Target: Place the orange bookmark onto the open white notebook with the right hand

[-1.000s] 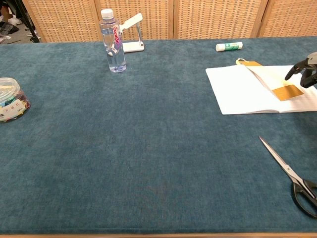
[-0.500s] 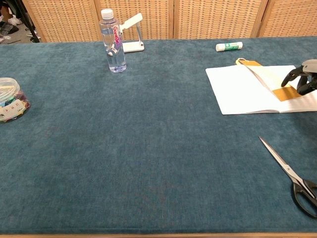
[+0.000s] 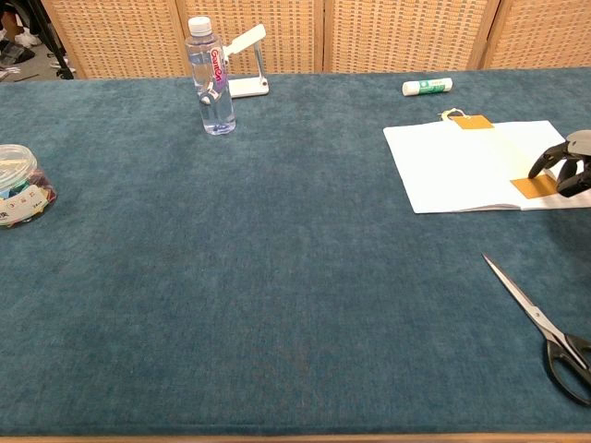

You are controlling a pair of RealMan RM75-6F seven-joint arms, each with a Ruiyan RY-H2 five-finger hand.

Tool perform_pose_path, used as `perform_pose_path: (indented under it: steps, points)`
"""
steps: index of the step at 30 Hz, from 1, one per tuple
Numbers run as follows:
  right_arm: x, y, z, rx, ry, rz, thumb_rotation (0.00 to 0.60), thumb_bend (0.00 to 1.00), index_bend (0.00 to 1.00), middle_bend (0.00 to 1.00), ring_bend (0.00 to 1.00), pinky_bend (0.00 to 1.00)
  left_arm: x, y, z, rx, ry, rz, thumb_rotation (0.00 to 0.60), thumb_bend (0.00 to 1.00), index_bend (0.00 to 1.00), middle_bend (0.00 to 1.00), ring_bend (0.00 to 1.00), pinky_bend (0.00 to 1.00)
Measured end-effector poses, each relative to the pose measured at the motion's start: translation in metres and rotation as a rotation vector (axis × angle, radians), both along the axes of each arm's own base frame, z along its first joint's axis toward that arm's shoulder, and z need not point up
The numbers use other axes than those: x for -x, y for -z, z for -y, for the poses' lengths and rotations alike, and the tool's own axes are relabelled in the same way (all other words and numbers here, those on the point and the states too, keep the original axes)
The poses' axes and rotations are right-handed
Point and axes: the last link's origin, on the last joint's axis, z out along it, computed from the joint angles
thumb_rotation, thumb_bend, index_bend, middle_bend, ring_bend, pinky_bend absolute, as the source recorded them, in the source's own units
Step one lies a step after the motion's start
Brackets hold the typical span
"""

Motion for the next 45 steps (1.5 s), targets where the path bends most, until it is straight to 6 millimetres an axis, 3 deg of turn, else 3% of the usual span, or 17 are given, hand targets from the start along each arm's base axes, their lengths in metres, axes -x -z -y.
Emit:
perform_pose_path:
  steps: [30, 45]
  points:
    - [-0.03, 0.024, -0.026, 0.056, 0.114, 0.059, 0.6, 1.0, 0.25, 0.08, 0.0, 0.03, 0.0, -0.003, 0.002, 0.008, 0.009, 0.018, 0.6, 0.0, 0.0, 0.0, 0.0, 0.0]
    - [-0.036, 0.014, -0.02, 0.114, 0.065, 0.06, 0.6, 1.0, 0.25, 0.04, 0.0, 0.03, 0.0, -0.004, 0.002, 0.006, 0.007, 0.019, 0.6, 0.0, 0.0, 0.0, 0.0, 0.0]
